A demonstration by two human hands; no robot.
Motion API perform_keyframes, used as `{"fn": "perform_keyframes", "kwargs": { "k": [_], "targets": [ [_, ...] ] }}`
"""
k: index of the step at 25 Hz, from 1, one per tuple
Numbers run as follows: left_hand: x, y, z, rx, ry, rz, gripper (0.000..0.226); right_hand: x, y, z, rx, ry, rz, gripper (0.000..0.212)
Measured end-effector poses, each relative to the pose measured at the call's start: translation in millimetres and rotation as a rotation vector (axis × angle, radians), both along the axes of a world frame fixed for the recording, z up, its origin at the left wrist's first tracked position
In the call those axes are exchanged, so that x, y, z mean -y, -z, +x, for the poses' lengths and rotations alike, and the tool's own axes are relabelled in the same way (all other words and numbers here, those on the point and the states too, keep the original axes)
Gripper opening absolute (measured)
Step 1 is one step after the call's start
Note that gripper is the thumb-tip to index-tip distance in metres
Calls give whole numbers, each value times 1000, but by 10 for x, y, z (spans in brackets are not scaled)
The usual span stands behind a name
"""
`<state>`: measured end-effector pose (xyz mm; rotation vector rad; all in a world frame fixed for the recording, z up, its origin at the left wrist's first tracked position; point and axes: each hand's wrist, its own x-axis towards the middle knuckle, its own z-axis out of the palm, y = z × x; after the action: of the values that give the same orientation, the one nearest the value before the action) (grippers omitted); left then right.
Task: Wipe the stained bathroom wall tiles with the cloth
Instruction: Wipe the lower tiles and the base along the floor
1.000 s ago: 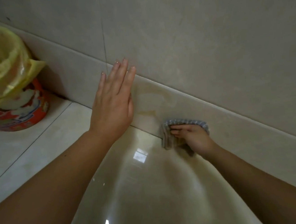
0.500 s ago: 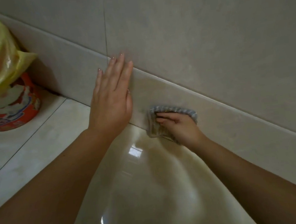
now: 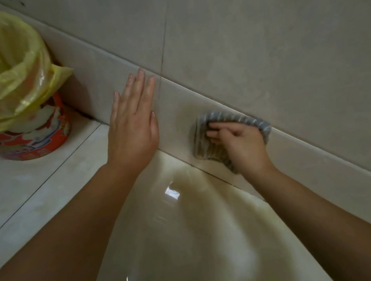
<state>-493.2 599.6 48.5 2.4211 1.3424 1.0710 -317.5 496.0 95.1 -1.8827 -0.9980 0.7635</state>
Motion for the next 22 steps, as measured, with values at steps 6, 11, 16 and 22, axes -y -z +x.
{"fn": "perform_keyframes", "kwargs": {
  "k": [6, 11, 16, 22],
  "targets": [
    [-82, 11, -92, 67, -59, -55, 62, -552, 166, -348, 56, -189, -113, 39],
    [-82, 68, -256, 40, -62, -60, 61, -189, 348, -160, 124, -99, -170, 27],
    [-155, 120, -243, 65, -57, -74, 62, -662, -137, -389, 58, -75, 104, 27],
    [-178, 225, -418, 87, -97, -91, 63, -756, 645, -450, 297, -223, -322, 36]
  ]
}}
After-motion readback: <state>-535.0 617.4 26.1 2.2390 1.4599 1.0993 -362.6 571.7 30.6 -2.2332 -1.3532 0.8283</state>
